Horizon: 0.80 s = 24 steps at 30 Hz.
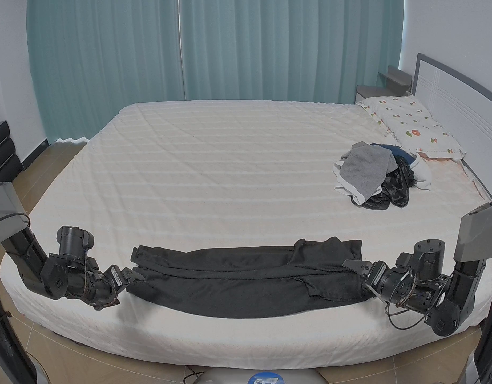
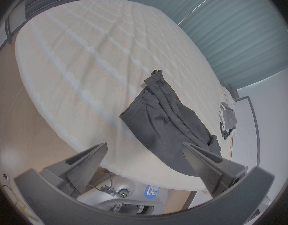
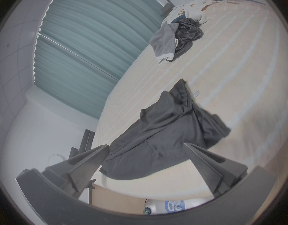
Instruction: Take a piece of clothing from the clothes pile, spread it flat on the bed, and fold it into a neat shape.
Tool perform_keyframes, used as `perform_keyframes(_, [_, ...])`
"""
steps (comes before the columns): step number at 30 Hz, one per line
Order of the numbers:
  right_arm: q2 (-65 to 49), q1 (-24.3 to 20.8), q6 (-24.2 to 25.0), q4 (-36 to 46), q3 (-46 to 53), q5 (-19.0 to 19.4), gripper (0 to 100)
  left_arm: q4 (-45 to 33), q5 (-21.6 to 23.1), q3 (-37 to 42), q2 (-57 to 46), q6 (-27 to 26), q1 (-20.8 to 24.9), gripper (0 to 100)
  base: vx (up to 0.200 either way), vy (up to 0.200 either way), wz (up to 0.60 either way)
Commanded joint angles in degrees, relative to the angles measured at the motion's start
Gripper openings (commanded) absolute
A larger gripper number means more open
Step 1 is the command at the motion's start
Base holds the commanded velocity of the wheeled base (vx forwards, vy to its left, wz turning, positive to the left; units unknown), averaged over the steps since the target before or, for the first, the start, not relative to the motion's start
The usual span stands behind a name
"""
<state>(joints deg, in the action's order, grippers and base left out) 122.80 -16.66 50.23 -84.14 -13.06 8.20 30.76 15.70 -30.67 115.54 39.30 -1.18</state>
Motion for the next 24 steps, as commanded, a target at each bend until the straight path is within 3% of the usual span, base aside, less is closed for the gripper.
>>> perform_keyframes(1, [1.75, -1.00, 1.37, -4.28, 4.09, -0.12, 100, 5.28, -0.41, 3.95, 1.70, -0.28, 0.22, 100, 0.000, 0.000, 0.00])
perform_keyframes(6, [4.73, -1.18, 2.25, -5.33, 4.79, -0.03, 100, 14.59, -1.73, 5.18, 6.98, -0.02, 1.18, 100, 0.000, 0.000, 0.00])
perform_keyframes(14, [5.00, -1.27, 3.39, -5.33, 4.71, 0.06, 100, 24.17, -14.12, 3.16, 16.03, 0.07, 6.19, 100, 0.000, 0.000, 0.00])
perform_keyframes(20, [5.26, -1.27, 3.39, -5.33, 4.97, -0.03, 100, 25.14, -14.82, 1.67, 16.82, 0.51, 6.90, 100, 0.000, 0.000, 0.00])
perform_keyframes(24, [5.44, -1.35, 3.39, -5.33, 5.06, -0.03, 100, 25.41, -14.82, 0.35, 17.00, 3.50, 6.90, 100, 0.000, 0.000, 0.00])
